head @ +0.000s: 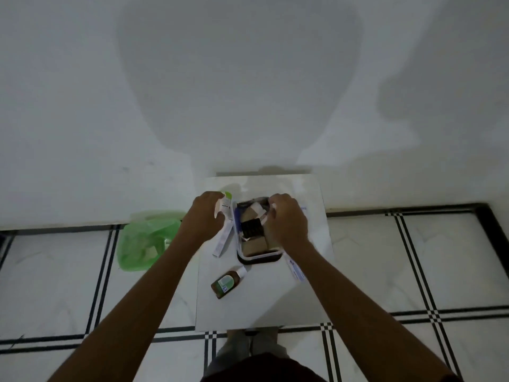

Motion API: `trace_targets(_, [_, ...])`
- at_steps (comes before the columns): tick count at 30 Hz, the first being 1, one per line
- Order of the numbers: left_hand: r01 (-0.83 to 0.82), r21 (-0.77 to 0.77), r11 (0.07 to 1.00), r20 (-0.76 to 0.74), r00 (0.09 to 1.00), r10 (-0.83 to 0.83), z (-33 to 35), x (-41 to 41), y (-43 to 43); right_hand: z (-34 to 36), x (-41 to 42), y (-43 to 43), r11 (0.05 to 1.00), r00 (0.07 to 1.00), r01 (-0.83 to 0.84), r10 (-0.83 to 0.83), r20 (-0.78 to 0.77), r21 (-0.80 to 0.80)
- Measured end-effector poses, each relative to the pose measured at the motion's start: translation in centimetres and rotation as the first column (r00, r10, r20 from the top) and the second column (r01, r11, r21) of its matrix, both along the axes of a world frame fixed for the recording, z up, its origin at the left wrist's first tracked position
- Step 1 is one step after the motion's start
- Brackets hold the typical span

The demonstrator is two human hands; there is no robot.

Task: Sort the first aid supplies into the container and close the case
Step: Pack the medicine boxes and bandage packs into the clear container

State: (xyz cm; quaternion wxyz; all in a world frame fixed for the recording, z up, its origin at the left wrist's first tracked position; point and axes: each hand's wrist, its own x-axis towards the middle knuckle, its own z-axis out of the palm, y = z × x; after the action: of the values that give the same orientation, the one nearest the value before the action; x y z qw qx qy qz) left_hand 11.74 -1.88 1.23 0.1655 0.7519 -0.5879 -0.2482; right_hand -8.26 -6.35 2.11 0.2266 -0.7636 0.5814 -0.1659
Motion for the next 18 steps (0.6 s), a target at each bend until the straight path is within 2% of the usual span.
trace_targets(2, [0.088,0.07,0.994,0.027,0.996,-0.09,-1.7,1.2,-1.4,-1.9,-2.3,-0.9,0.997,0.997,0.053,-0.049,-0.066,0.064])
trace_targets(4, [0.182,0.147,0.972,0.04,0.981,-0.19,-3.8,2.1,-2.9,-4.2,-4.6,-1.9,0.986,0.991,0.048,-0.028,-0.128,0.158])
trace_targets(8, [0.262,0.267,0.927,0.151,0.939,-0.309,-7.1,3.3,-5.2,-8.1,-6.8,-2.6,0.957,0.955,-0.098,0.168,-0.246,0.272])
trace_targets(11, [0.288,0.309,0.906,0.159,0.924,-0.348,-9.1,3.9,-6.5,-10.3,-6.8,-2.7,0.953,0.92,-0.166,0.243,-0.308,0.255])
trace_targets(15, [0.267,0.309,0.913,0.161,0.931,-0.327,-9.8,3.4,-7.1,-12.2,-6.3,-3.0,0.967,0.902,-0.204,0.247,-0.354,0.154])
trace_targets(18, [0.092,0.244,0.966,0.149,0.98,-0.131,-9.1,3.1,-7.1,-12.8,-6.2,-3.3,0.967,0.879,-0.23,0.253,-0.404,0.107])
